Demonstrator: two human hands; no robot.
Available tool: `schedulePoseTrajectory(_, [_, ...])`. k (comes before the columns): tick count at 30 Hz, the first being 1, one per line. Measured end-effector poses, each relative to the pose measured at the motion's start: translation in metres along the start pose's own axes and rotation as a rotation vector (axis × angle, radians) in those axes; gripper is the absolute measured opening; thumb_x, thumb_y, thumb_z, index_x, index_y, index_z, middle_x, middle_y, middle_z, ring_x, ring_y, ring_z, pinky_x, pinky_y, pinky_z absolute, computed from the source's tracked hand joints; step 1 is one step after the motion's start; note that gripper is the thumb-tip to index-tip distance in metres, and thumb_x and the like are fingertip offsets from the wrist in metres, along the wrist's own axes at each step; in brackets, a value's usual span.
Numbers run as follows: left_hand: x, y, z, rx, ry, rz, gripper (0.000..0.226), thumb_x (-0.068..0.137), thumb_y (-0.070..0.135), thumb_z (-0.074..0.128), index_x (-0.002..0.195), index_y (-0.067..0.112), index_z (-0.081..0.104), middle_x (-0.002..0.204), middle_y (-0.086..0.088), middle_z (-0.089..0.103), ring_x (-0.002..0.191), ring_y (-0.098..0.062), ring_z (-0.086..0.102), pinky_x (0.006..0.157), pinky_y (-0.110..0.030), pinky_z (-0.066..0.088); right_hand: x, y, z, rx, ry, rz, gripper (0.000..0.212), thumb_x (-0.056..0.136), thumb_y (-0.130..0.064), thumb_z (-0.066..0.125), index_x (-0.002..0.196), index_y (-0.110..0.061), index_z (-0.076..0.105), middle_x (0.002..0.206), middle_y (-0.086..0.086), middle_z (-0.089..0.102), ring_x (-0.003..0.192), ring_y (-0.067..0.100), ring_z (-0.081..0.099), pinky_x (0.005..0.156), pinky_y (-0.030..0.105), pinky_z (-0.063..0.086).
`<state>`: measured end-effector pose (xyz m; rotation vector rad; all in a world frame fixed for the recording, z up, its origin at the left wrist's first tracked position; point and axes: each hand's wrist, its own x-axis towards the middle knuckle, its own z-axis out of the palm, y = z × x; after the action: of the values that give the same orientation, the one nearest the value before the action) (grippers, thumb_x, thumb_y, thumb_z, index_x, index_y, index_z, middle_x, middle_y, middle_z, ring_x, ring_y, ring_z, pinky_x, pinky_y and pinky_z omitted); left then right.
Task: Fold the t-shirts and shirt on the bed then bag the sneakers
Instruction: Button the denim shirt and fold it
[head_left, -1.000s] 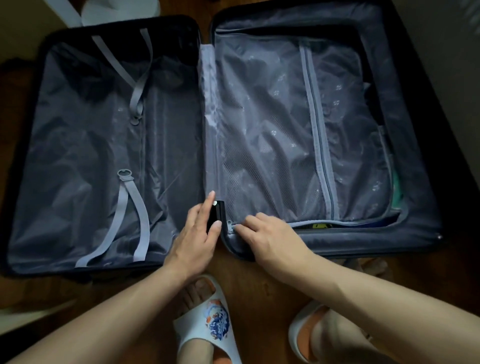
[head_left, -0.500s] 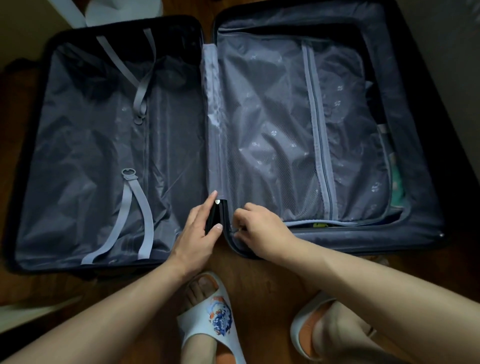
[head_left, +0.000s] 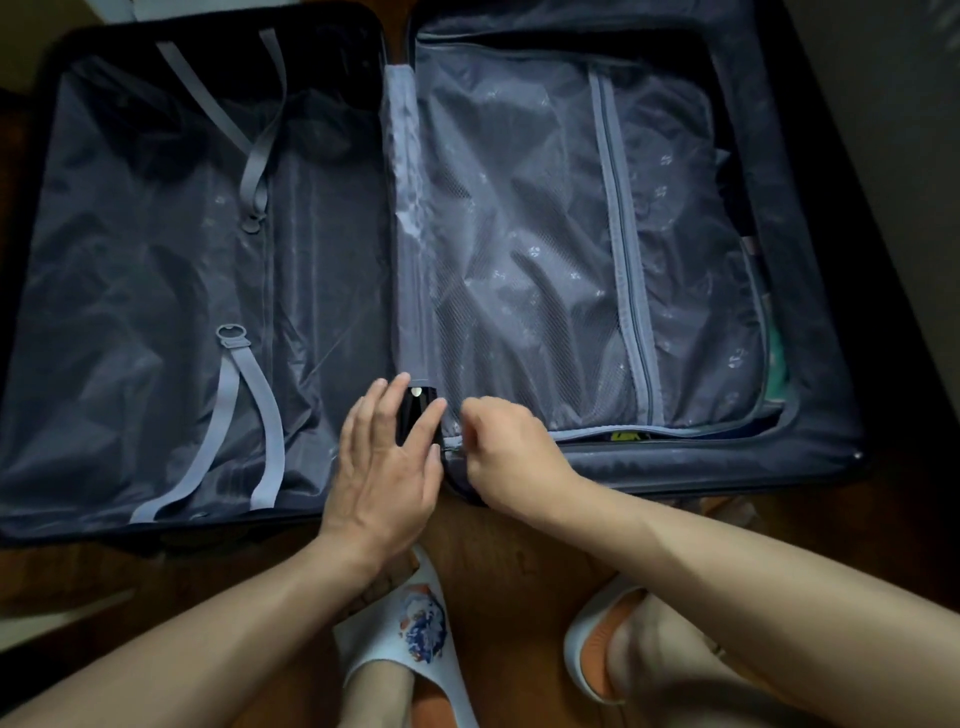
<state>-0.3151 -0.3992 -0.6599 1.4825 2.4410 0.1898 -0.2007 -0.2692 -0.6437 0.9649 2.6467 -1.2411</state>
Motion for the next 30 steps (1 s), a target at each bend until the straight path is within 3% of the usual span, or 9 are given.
schedulePoseTrajectory(5, [0.018,0.034,-0.009,-0.013,0.027,0.134,0.056,0.082,0.024,0.042,0.134,0.016,0.061,0.149,-0.014,0.044,0.144,-0.035,0.035,0.120,-0.052,0.025,-0.021,0.024,-0.040,0.002,0.025,0.240,0.029,0.073,-0.007,0.052,0.099,-0.019,0.052,0.098,0.013,0.066,0.092,0.039,0.058,0.073,0.038,0.041])
schedulePoseTrajectory(9, [0.031,0.062,-0.002,-0.022,-0.115,0.262,0.053,0.089,0.031,0.040,0.136,0.018,0.061,0.150,-0.014,0.047,0.143,-0.034,0.039,0.118,-0.050,0.033,-0.069,0.093,-0.099,-0.204,0.099,0.450,0.020,0.071,-0.009,0.053,0.088,-0.019,0.052,0.094,0.014,0.066,0.092,0.040,0.061,0.069,0.037,0.041])
schedulePoseTrajectory(13, [0.038,0.080,0.014,0.175,-0.316,0.327,0.058,0.086,0.042,0.048,0.139,0.020,0.060,0.145,-0.016,0.054,0.135,-0.038,0.050,0.110,-0.051,0.045,-0.099,0.169,-0.171,-0.352,0.187,0.656,0.010,0.077,-0.010,0.057,0.086,-0.015,0.057,0.097,0.016,0.066,0.091,0.039,0.065,0.071,0.037,0.050])
schedulePoseTrajectory(16, [0.047,0.089,0.001,0.310,-0.432,0.394,0.064,0.086,0.042,0.057,0.146,0.021,0.050,0.148,-0.018,0.050,0.136,-0.039,0.047,0.108,-0.048,0.046,-0.091,0.195,-0.197,-0.482,0.207,0.544,0.012,0.081,-0.010,0.060,0.082,-0.011,0.048,0.088,0.009,0.053,0.081,0.037,0.062,0.063,0.036,0.046])
schedulePoseTrajectory(19, [0.067,0.097,-0.042,0.392,-0.602,0.470,0.060,0.097,0.041,0.041,0.154,0.026,0.033,0.161,-0.015,0.026,0.144,-0.033,0.031,0.115,-0.042,0.036,-0.063,0.204,-0.208,-0.627,0.299,0.357,0.025,0.086,-0.004,0.061,0.078,-0.015,0.040,0.082,0.006,0.042,0.065,0.033,0.054,0.053,0.035,0.037])
schedulePoseTrajectory(21, [0.077,0.105,-0.075,0.475,-0.641,0.499,0.059,0.094,0.043,0.036,0.151,0.027,0.034,0.160,-0.013,0.024,0.142,-0.033,0.031,0.113,-0.042,0.036,-0.045,0.208,-0.221,-0.694,0.317,0.306,0.020,0.089,-0.007,0.061,0.082,-0.014,0.044,0.087,0.009,0.046,0.063,0.031,0.052,0.052,0.035,0.034])
schedulePoseTrajectory(24, [0.101,0.111,-0.107,0.527,-0.517,0.482,0.050,0.094,0.040,0.042,0.142,0.028,0.042,0.147,-0.006,0.038,0.132,-0.028,0.040,0.104,-0.042,0.043,-0.030,0.209,-0.233,-0.766,0.254,0.295,0.004,0.096,-0.013,0.055,0.097,-0.012,0.051,0.097,0.012,0.057,0.074,0.034,0.063,0.055,0.037,0.040])
schedulePoseTrajectory(27, [0.144,0.102,-0.114,0.437,-0.381,0.266,0.043,0.094,0.039,0.047,0.135,0.025,0.047,0.136,-0.005,0.044,0.126,-0.029,0.044,0.099,-0.044,0.047,-0.023,0.207,-0.233,-0.823,0.127,0.280,0.006,0.097,-0.014,0.049,0.103,-0.014,0.051,0.101,0.008,0.065,0.084,0.033,0.068,0.060,0.036,0.042])
schedulePoseTrajectory(30, [0.198,0.076,-0.096,0.394,-0.261,0.047,0.049,0.095,0.040,0.047,0.141,0.023,0.043,0.144,-0.009,0.038,0.134,-0.033,0.036,0.104,-0.046,0.042,-0.005,0.217,-0.239,-0.924,0.084,0.199,0.017,0.095,-0.015,0.053,0.111,-0.014,0.057,0.098,0.006,0.067,0.080,0.032,0.068,0.056,0.035,0.036])
